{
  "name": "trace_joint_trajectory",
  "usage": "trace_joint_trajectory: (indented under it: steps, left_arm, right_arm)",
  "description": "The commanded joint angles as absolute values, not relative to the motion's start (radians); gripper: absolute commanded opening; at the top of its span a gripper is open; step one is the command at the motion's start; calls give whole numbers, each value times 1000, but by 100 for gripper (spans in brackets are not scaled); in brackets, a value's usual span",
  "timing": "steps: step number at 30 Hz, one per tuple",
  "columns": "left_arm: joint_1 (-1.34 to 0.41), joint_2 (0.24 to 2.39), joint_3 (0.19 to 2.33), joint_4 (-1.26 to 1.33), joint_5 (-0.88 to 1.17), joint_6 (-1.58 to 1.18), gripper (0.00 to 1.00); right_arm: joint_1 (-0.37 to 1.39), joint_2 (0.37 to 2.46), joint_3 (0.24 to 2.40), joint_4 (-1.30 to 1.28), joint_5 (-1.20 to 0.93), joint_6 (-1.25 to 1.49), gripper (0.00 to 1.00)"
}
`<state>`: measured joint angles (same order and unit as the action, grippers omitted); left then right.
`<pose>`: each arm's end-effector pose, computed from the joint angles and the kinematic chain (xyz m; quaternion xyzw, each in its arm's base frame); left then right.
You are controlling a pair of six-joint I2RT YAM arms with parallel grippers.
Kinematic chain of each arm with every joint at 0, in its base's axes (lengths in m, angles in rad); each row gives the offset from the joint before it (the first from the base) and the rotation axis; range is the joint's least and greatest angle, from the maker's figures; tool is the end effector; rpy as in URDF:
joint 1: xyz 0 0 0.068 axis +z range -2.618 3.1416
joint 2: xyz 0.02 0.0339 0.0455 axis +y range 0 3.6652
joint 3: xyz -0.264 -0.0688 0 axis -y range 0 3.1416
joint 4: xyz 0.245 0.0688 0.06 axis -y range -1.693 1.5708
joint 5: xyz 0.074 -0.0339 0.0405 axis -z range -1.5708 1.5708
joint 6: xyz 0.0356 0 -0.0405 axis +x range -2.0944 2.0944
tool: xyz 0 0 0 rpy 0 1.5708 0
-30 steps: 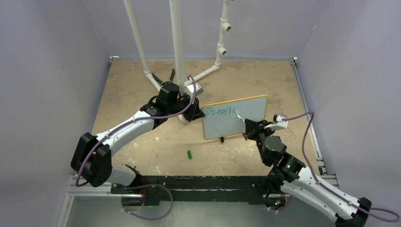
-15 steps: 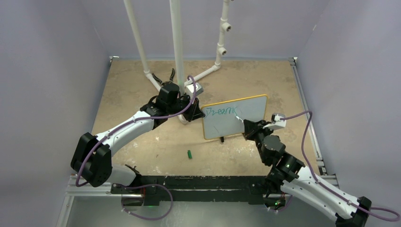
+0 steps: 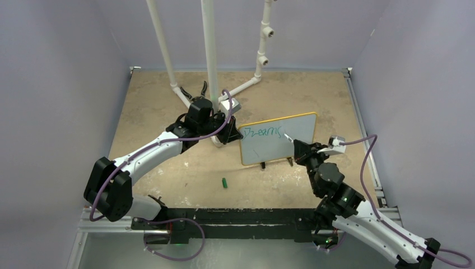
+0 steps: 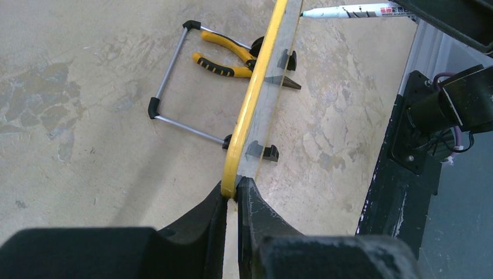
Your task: Write a sentence on the whiteboard
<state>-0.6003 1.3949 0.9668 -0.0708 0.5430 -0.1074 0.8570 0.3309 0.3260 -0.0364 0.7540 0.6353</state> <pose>0.2482 -0.1922 0.2763 0.3349 0.7699 -0.3868 0.3816 0.0940 0.0713 0.2539 0.1791 0.6950 0.2419 0.6530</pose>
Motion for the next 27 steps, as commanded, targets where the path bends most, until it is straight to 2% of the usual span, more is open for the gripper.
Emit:
trace_joint_trajectory:
  steps: [1,7,27]
  left_arm:
    - [-584,1382,958,-50,508,-73,0]
    - [-584,1382,959,-51,509,-73,0]
    - [-585,1381,958,-49,514,-74,0]
  right_arm:
    - [856,366,377,-32,863,630,0]
    - [856,344,371,63,865,554,0]
    - [856,409,365,143,896,492,0]
